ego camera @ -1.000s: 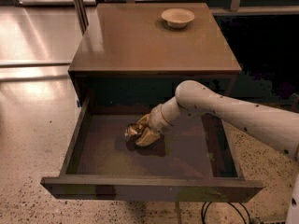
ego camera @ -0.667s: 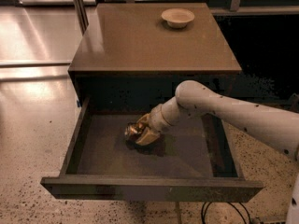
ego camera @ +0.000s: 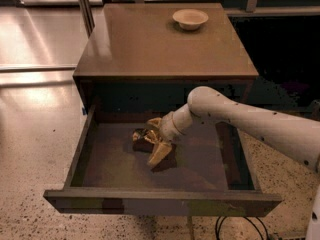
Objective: Place orange can into top drawer
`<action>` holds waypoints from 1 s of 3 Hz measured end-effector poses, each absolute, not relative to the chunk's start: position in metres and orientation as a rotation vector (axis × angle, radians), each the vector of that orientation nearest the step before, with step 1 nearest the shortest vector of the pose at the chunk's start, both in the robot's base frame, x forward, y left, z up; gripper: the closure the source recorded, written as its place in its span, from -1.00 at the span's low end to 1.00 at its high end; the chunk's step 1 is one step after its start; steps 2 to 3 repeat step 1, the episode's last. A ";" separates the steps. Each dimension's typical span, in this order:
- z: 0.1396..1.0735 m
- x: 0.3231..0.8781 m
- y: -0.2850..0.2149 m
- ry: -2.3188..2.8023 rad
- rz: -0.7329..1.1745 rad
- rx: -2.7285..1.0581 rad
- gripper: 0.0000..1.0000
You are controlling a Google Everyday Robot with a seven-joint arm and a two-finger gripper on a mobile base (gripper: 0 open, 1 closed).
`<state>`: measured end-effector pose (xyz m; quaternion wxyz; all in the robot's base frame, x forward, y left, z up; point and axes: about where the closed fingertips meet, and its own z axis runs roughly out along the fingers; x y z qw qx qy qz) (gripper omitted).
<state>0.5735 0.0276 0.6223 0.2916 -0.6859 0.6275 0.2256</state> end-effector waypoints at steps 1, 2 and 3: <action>0.622 0.573 0.028 1.673 0.601 -1.828 -1.00; 0.622 0.573 0.028 1.673 0.601 -1.828 -1.00; 0.622 0.573 0.028 1.673 0.601 -1.828 -1.00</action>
Offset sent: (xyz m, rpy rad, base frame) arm 0.0000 0.0000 0.0000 0.0000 0.0000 0.0000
